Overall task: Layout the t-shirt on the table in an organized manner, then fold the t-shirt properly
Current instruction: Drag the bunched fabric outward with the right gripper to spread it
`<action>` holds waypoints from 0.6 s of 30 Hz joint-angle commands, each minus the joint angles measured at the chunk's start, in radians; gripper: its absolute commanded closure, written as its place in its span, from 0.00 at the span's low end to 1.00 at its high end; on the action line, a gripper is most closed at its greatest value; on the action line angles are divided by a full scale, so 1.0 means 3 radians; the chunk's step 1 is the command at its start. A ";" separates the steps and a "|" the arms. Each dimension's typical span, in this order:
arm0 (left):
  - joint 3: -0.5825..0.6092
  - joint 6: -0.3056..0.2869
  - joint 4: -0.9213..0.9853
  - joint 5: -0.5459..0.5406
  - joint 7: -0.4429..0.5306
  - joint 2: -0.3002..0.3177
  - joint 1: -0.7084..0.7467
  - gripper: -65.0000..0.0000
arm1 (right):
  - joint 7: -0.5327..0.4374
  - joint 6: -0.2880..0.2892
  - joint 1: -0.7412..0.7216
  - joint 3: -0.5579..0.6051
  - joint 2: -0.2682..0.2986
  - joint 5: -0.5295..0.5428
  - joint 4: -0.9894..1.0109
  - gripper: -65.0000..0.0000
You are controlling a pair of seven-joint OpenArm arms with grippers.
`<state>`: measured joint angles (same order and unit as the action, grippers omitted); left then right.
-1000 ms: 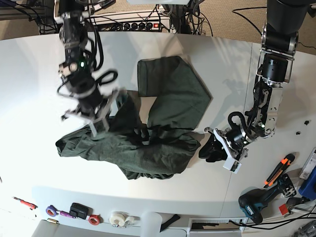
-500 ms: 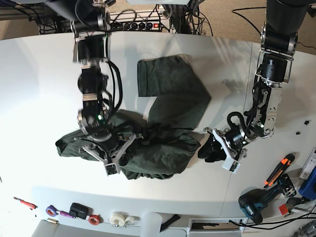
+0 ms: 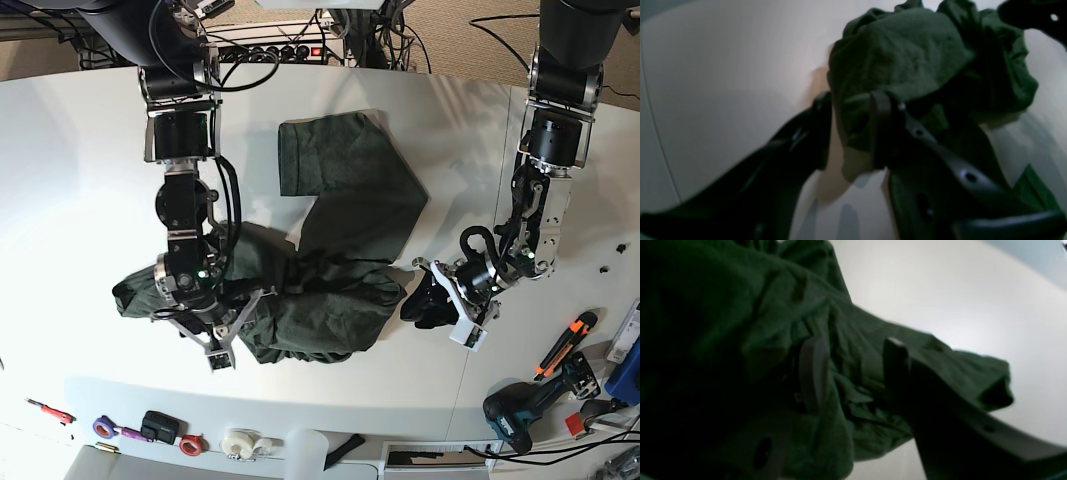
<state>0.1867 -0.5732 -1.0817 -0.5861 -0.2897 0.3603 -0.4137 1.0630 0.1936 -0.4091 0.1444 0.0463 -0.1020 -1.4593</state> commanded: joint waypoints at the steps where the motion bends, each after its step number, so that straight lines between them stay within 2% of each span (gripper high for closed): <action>1: -0.0022 -0.0015 -0.0053 -0.0062 0.0092 0.0028 -0.0107 0.69 | -0.0003 -0.0006 -0.0027 -0.0006 -0.0005 -0.0015 -0.0153 0.59; 5: -0.0022 -0.0014 -0.0053 -0.0064 0.0092 0.0029 -0.0107 0.69 | 0.0053 0.0037 0.0282 -0.0006 -0.0003 -0.0212 -0.0441 0.59; 9: -0.0022 -0.0014 -0.0053 -0.0064 0.0094 0.0028 -0.0107 0.69 | -0.0224 0.0025 0.0605 -0.0008 0.0100 -0.0338 -0.0367 0.59; 13: -0.0022 -0.0015 -0.0053 -0.0065 0.0095 0.0027 -0.0107 0.69 | -0.0443 -0.0125 0.0811 -0.0006 0.0276 -0.0356 -0.0299 0.59; 18: -0.0022 -0.0015 -0.0053 -0.0065 0.0095 0.0027 -0.0107 0.69 | -0.0604 -0.0322 0.0819 -0.0008 0.0403 -0.0462 -0.0299 0.59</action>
<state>0.1867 -0.5732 -1.0817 -0.5873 -0.2871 0.3611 -0.4137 0.8970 0.1005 -0.1413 0.1452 0.1593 -0.2291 -1.5322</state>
